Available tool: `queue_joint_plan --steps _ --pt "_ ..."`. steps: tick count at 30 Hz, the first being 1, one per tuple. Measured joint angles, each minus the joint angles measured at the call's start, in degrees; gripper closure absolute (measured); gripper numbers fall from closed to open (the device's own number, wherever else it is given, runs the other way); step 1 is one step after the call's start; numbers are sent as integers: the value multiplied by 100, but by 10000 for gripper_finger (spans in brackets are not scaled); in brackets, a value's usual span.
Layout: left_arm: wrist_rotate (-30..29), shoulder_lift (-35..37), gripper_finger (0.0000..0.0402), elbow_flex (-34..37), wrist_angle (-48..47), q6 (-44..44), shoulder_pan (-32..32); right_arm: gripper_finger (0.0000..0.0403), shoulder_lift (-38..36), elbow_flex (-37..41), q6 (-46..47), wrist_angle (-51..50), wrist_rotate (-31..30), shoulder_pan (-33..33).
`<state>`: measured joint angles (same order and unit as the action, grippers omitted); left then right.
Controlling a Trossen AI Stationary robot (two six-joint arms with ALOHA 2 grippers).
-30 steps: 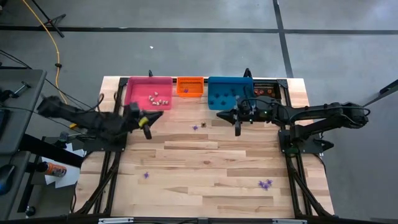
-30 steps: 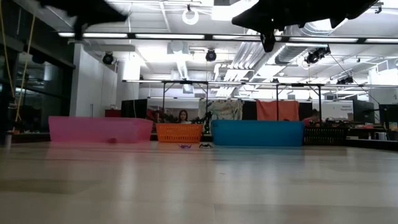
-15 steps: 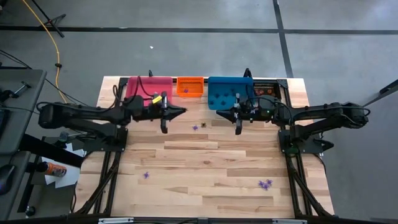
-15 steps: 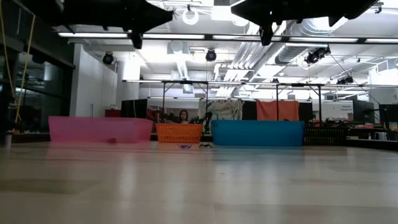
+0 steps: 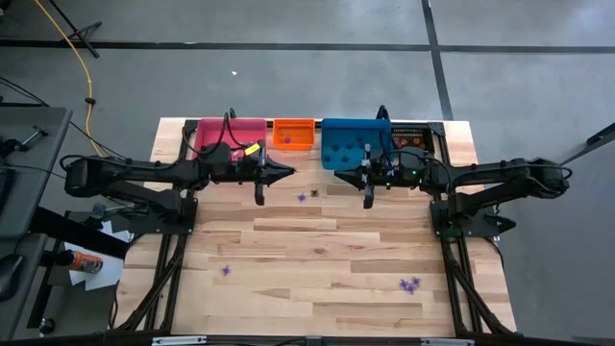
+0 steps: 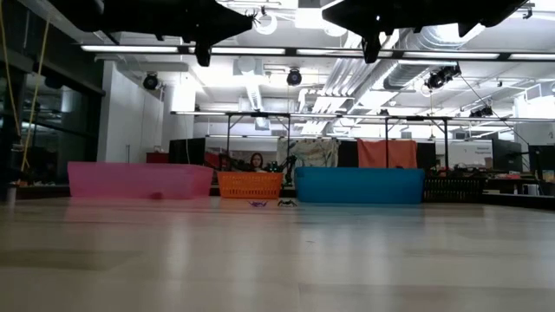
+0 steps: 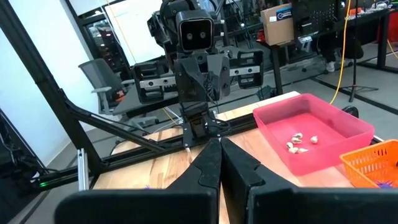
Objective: Sort Halloween decoration
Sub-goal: Put the black spider toy into the blue bin
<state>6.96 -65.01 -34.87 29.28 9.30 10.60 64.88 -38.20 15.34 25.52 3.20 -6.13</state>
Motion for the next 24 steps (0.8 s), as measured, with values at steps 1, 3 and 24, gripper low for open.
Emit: queue_joint_plan --steps 1,3,24 --pt "0 0 401 0 2 -4 -1 403 1 0 -20 0 0 0" --pt "0 0 401 0 4 -3 -1 403 1 0 -40 -2 -2 0" --pt "-144 -3582 401 -3783 -2909 -101 1308 403 -2 0 -43 1764 -2 -394"
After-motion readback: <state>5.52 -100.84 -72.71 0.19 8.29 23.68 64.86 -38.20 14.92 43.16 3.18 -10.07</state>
